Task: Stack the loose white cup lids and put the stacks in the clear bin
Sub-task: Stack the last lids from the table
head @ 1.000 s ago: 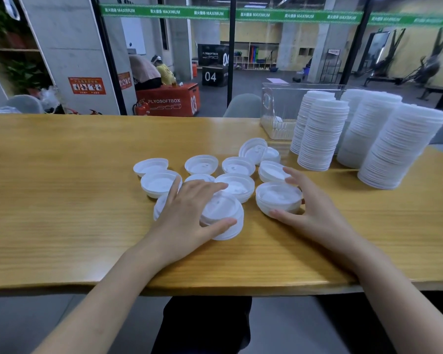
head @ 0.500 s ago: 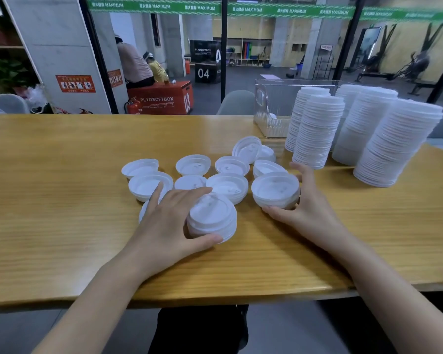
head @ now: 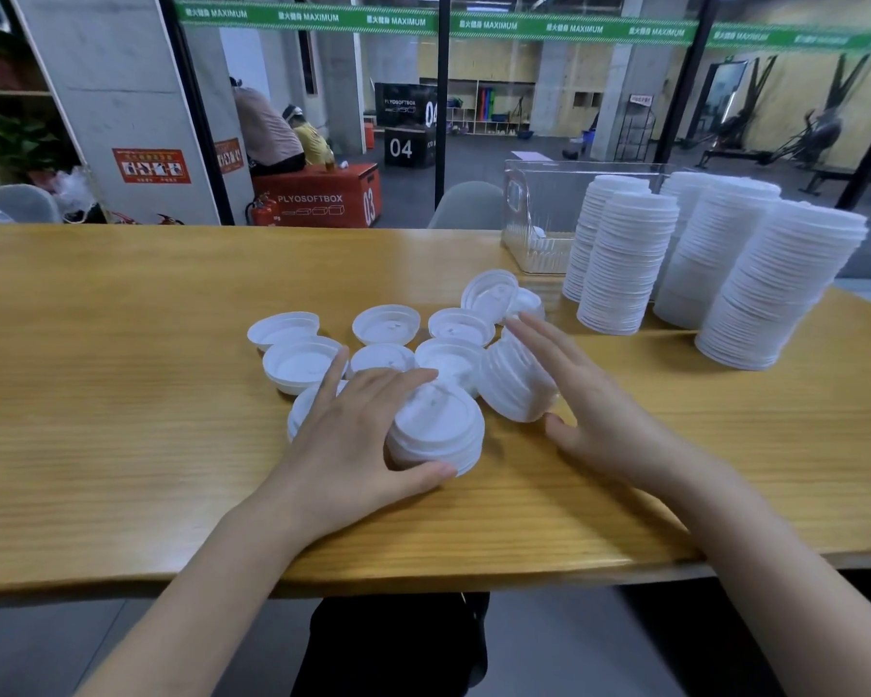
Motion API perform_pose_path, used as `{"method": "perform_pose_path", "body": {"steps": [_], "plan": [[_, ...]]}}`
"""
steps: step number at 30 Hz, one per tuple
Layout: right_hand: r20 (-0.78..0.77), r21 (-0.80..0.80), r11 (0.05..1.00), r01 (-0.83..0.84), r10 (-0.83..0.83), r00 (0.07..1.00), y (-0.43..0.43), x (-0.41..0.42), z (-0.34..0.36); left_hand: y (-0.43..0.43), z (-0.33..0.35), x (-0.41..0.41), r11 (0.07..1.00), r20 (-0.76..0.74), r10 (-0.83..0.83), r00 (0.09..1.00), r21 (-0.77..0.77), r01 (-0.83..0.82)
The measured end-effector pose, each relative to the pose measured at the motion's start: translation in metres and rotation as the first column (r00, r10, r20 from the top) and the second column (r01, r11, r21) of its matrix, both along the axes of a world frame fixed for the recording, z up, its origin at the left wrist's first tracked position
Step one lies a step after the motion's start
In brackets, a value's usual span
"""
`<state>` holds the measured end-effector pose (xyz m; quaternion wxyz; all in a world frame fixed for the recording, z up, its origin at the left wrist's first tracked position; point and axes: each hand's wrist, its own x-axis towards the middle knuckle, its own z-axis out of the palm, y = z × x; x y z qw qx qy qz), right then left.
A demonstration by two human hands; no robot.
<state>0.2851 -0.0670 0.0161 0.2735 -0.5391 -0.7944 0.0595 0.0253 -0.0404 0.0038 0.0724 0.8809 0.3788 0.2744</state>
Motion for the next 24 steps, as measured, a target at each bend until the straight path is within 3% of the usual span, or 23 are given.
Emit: {"method": "perform_pose_path", "body": {"steps": [3, 10, 18, 24], "plan": [[-0.150, -0.013, 0.999, 0.037, -0.038, 0.988, -0.001, 0.004, 0.002, -0.003, 0.003, 0.007, 1.000, -0.039, -0.005, 0.999, -0.024, 0.004], [-0.228, -0.156, 0.975, 0.160, -0.193, 0.954, 0.002, 0.011, 0.000, -0.009, 0.004, 0.028, 0.993, -0.016, -0.010, 1.000, -0.118, 0.008], [-0.474, -0.203, 0.968, 0.147, -0.229, 0.850, 0.010, 0.009, -0.006, -0.004, 0.002, 0.009, 0.981, 0.060, -0.005, 0.998, -0.194, 0.016], [-0.562, -0.192, 0.975, 0.108, -0.199, 0.803, 0.007, 0.008, -0.005, 0.001, 0.002, 0.003, 0.982, -0.007, -0.010, 1.000, -0.190, 0.009]]}}
